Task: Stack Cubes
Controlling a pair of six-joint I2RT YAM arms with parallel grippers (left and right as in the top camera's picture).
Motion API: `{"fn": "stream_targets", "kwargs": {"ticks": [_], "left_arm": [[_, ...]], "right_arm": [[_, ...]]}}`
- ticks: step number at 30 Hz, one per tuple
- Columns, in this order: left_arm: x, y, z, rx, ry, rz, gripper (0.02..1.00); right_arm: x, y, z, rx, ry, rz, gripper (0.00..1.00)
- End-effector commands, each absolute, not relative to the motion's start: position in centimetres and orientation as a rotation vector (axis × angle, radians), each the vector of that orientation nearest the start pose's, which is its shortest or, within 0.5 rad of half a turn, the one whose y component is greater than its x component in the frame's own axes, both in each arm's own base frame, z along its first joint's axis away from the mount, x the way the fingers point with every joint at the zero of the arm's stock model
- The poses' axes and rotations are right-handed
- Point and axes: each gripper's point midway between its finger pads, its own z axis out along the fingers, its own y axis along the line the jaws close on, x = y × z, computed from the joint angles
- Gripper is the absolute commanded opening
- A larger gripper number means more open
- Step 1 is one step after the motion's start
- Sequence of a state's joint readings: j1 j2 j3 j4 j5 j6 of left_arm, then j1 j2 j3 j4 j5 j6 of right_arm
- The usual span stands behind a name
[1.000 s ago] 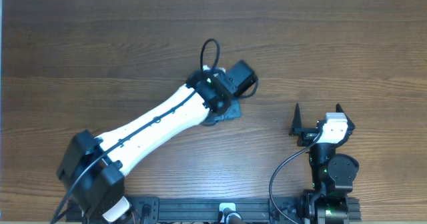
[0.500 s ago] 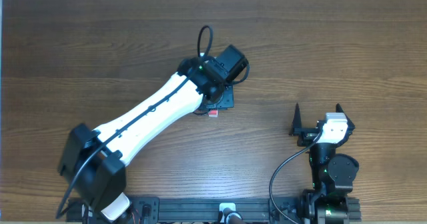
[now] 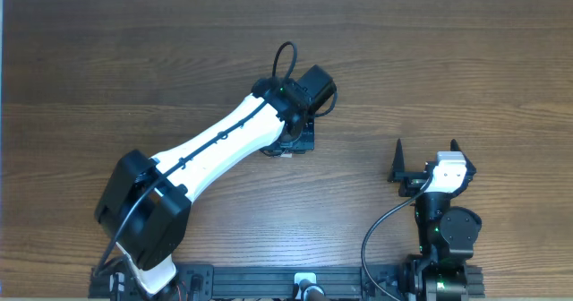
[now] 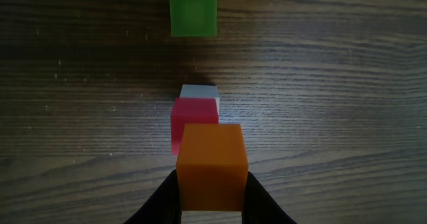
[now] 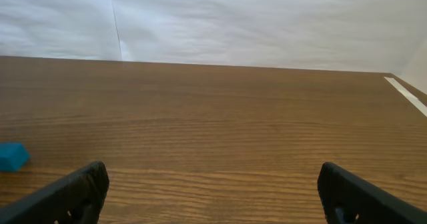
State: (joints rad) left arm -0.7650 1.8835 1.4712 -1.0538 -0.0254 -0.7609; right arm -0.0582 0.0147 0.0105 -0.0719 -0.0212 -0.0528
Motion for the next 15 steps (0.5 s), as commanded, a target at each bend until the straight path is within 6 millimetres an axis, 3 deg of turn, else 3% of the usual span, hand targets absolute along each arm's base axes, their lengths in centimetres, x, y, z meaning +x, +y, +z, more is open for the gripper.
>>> {"fn": "stream_targets", "kwargs": {"ticks": [1,15], "left_arm": [[27.46,-25.4,7.43,0.02,3.069,-0.077,0.161],[27.6,-25.11,6.77,0.041,3.085,-0.062,0.167]], "right_arm": [[24.61,-0.91,15.64,-0.019,1.646,-0.061,0.991],[24.61,-0.91,15.63,-0.019,1.647,-0.061,0.993]]}}
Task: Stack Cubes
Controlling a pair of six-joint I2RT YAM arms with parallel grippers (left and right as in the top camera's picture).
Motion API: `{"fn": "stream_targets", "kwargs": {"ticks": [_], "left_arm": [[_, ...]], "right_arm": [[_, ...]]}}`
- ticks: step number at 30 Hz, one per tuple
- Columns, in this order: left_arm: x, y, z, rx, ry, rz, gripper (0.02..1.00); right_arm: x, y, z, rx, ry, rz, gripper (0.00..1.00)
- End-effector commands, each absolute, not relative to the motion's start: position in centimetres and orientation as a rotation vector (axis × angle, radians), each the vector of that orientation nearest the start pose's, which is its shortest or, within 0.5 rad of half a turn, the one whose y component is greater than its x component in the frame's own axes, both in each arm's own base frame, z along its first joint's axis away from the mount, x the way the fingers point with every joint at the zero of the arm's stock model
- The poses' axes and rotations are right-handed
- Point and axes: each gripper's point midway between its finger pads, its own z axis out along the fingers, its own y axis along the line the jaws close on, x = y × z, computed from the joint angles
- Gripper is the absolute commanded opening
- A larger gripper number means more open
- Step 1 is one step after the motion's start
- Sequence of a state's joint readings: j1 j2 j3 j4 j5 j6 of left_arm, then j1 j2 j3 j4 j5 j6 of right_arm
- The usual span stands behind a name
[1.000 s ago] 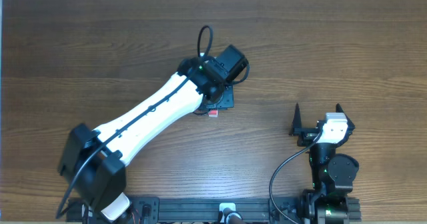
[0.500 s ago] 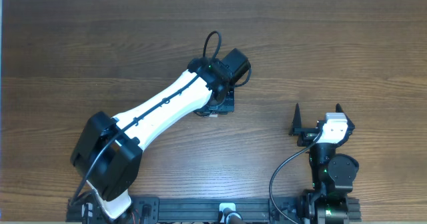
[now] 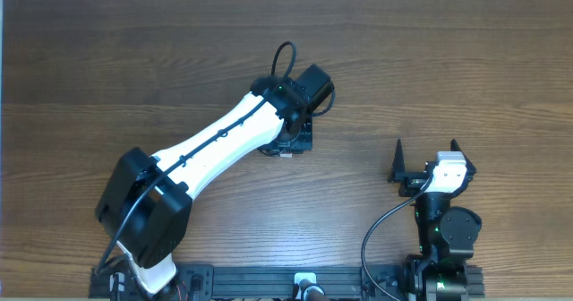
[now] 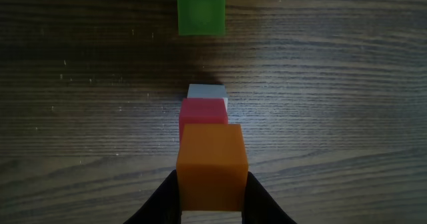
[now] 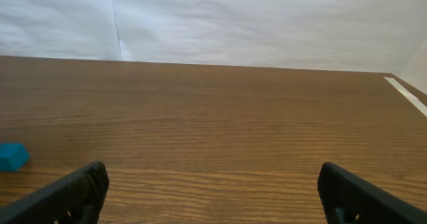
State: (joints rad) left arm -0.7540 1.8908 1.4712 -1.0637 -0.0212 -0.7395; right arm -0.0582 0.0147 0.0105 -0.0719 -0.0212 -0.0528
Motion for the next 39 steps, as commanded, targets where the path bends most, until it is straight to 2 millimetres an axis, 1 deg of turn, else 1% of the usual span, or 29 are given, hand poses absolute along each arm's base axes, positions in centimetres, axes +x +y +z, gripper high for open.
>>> {"fn": "stream_targets", "kwargs": {"ticks": [1,22,34,36,39], "left_arm": [[27.6,-25.1,6.6,0.04,3.088,-0.057,0.165],[27.8,-24.8,6.1,0.029,3.098,-0.044,0.172],[27.6,-25.0,5.4,0.029,3.122,-0.043,0.174],[27.6,-25.0,5.3,0.029,3.124,-0.042,0.207],[27.5,-25.0,5.2,0.029,3.127,-0.042,0.318]], "right_arm": [[24.6,-0.9,15.6,-0.019,1.647,-0.061,0.993],[24.6,-0.9,15.6,-0.019,1.646,-0.061,0.993],[24.6,-0.9,15.6,-0.019,1.647,-0.061,0.989],[24.6,-0.9,15.6,-0.019,1.647,-0.061,0.993],[24.6,-0.9,15.6,-0.019,1.647,-0.061,0.993]]}}
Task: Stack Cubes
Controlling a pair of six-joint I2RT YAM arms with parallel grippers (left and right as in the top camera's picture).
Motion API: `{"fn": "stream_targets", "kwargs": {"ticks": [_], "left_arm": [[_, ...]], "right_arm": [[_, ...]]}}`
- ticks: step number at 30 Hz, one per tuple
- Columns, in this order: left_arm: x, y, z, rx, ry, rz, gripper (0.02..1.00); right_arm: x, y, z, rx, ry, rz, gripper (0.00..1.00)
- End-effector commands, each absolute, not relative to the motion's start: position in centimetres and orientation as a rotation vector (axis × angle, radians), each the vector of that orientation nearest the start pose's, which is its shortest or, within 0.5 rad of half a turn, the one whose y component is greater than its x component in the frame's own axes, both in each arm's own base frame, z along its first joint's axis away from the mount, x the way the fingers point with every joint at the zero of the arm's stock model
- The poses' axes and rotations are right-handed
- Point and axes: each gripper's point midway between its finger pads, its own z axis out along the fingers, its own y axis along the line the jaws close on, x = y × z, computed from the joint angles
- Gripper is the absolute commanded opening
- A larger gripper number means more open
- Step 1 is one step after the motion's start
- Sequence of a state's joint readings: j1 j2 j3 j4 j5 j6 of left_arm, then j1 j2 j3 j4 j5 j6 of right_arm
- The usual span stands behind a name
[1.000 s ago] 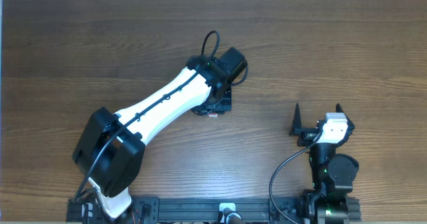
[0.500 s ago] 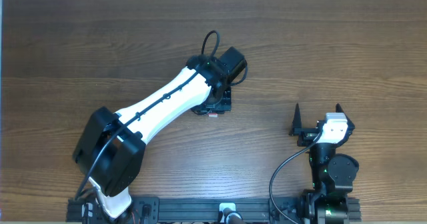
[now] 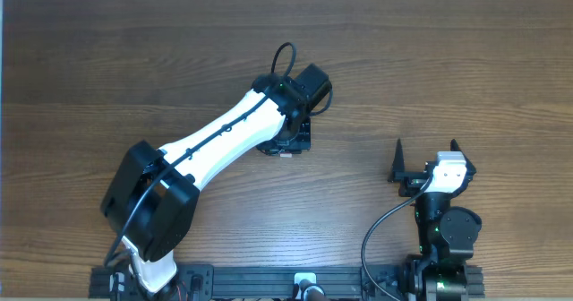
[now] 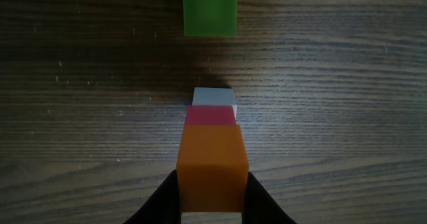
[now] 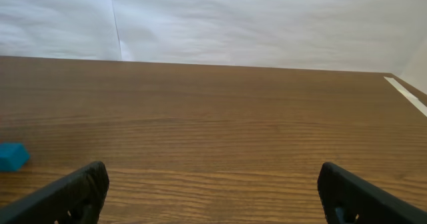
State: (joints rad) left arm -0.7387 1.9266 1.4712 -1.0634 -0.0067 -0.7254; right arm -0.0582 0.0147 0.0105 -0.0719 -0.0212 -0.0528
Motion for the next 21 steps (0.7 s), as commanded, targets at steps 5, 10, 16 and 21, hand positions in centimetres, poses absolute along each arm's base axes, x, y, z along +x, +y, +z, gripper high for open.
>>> {"fn": "stream_targets", "kwargs": {"ticks": [5,10,16,21], "left_arm": [[27.5,-25.0,5.2,0.029,3.127,-0.042,0.56],[27.8,-25.2,5.2,0.028,3.117,-0.055,0.943],[31.3,-24.6,7.6,-0.145,2.987,-0.159,0.996],[35.9,-20.8,11.3,-0.341,2.836,-0.27,0.996]], "right_arm": [[24.6,-0.9,15.6,-0.019,1.647,-0.061,0.991],[24.6,-0.9,15.6,-0.019,1.646,-0.061,0.993],[24.6,-0.9,15.6,-0.019,1.647,-0.061,0.993],[24.6,-0.9,15.6,-0.019,1.646,-0.061,0.991]]}}
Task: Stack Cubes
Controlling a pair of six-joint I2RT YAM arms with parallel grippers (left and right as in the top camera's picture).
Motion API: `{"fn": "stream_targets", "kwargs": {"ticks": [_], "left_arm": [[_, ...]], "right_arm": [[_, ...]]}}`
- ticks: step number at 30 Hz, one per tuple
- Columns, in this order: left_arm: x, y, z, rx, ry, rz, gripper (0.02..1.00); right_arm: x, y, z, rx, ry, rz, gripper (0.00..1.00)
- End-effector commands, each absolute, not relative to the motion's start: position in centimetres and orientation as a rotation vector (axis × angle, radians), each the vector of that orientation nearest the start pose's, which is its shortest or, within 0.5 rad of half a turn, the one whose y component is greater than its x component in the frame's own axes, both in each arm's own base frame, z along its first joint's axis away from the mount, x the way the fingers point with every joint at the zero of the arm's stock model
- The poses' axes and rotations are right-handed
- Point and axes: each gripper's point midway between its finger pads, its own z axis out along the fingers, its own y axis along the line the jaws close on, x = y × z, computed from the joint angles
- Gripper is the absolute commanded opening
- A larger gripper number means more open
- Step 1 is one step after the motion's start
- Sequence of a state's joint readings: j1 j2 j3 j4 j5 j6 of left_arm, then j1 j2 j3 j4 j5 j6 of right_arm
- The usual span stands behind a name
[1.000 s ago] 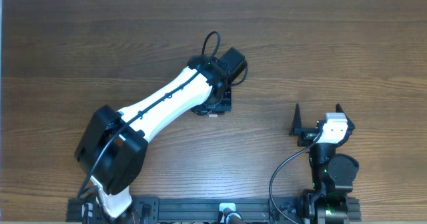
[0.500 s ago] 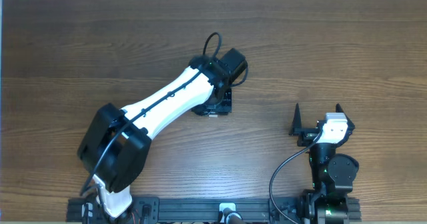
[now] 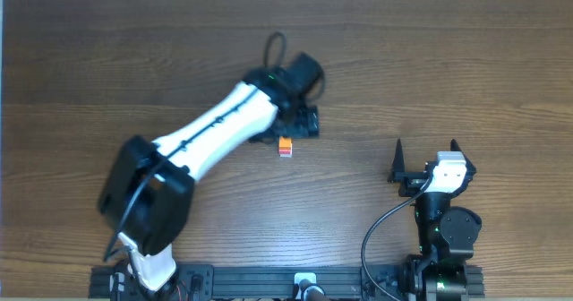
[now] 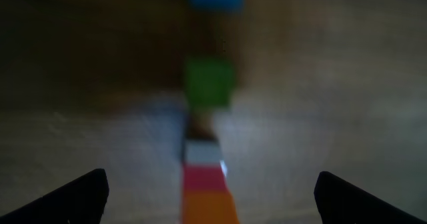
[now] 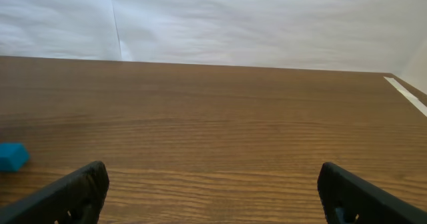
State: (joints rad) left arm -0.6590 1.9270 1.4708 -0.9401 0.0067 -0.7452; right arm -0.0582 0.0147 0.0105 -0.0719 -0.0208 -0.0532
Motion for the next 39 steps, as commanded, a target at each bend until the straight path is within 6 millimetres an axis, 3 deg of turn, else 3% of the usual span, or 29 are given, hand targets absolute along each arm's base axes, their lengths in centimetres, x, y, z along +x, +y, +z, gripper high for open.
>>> {"fn": "stream_targets", "kwargs": {"ticks": [1,6,10,14,21,26,31,34,39], "left_arm": [[36.6,-19.9,12.1,-0.373,2.807,-0.282,0.996],[38.5,-13.8,17.1,-0.51,2.647,-0.278,0.996],[38.3,-10.4,22.6,-0.5,2.479,-0.218,0.996],[35.5,-7.7,28.3,-0.496,2.298,-0.203,0.993],[30.2,-3.9,32.6,-0.41,2.07,-0.295,0.985],[26.2,-0.9,33.0,-0.331,1.931,-0.254,0.963],[22.9,0.2,32.2,-0.196,1.815,-0.157,0.952],[21.9,0.1,30.8,-0.133,1.75,-0.127,0.956],[22.4,-1.3,28.2,-0.044,1.664,-0.185,0.996]], "right_arm": [[24.6,-0.9,15.6,-0.019,1.646,-0.061,0.991],[24.6,-0.9,15.6,-0.019,1.646,-0.061,0.991],[24.6,-0.9,15.6,-0.019,1.647,-0.061,0.993],[24.6,-0.9,15.6,-0.019,1.647,-0.061,0.993],[24.6,-0.9,15.6,-0.019,1.647,-0.061,0.991],[24.6,-0.9,15.6,-0.019,1.646,-0.061,0.991],[24.6,-0.9,15.6,-0.019,1.646,-0.061,0.993],[24.6,-0.9,15.6,-0.019,1.647,-0.061,0.993],[24.6,-0.9,15.6,-0.019,1.647,-0.061,0.993]]}}
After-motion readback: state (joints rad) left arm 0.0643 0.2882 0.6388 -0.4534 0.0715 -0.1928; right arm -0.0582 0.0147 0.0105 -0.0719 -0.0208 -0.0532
